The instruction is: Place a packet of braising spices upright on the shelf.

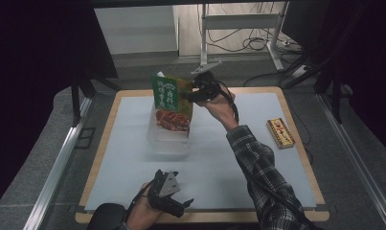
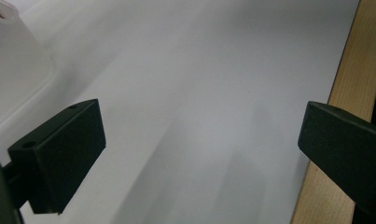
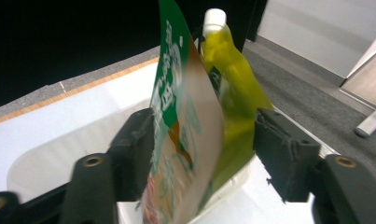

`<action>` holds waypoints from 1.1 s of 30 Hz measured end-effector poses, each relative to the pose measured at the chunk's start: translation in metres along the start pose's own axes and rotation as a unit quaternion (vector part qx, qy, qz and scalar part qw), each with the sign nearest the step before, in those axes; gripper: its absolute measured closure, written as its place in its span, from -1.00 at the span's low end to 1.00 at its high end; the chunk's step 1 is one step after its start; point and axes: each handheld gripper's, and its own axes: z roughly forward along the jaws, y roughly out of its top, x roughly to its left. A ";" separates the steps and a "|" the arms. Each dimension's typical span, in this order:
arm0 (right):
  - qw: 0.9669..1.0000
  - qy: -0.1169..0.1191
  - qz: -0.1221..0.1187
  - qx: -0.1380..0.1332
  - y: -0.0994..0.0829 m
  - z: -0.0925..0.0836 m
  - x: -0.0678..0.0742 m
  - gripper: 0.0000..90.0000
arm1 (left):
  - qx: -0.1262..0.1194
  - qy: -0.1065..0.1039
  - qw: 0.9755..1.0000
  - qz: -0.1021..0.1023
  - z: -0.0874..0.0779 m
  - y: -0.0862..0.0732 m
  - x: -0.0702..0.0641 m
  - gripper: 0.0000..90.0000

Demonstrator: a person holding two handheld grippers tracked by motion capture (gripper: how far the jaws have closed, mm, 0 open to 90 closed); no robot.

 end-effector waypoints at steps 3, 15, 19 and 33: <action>1.000 0.004 0.000 -0.002 -0.005 -0.003 -0.002 -0.38 | 0.001 0.000 1.000 -0.001 0.000 0.000 0.000 -0.99; 0.999 0.034 0.016 -0.009 -0.017 -0.017 -0.007 -0.64 | 0.001 0.001 1.000 0.000 0.001 0.000 0.000 -0.99; 0.998 0.047 0.028 -0.006 -0.023 -0.023 -0.010 -0.69 | 0.002 0.000 1.000 0.000 0.001 0.000 -0.001 -0.99; 0.998 0.049 0.040 0.025 -0.046 -0.038 -0.012 -0.96 | 0.005 0.001 1.000 0.002 0.002 0.000 -0.001 -0.99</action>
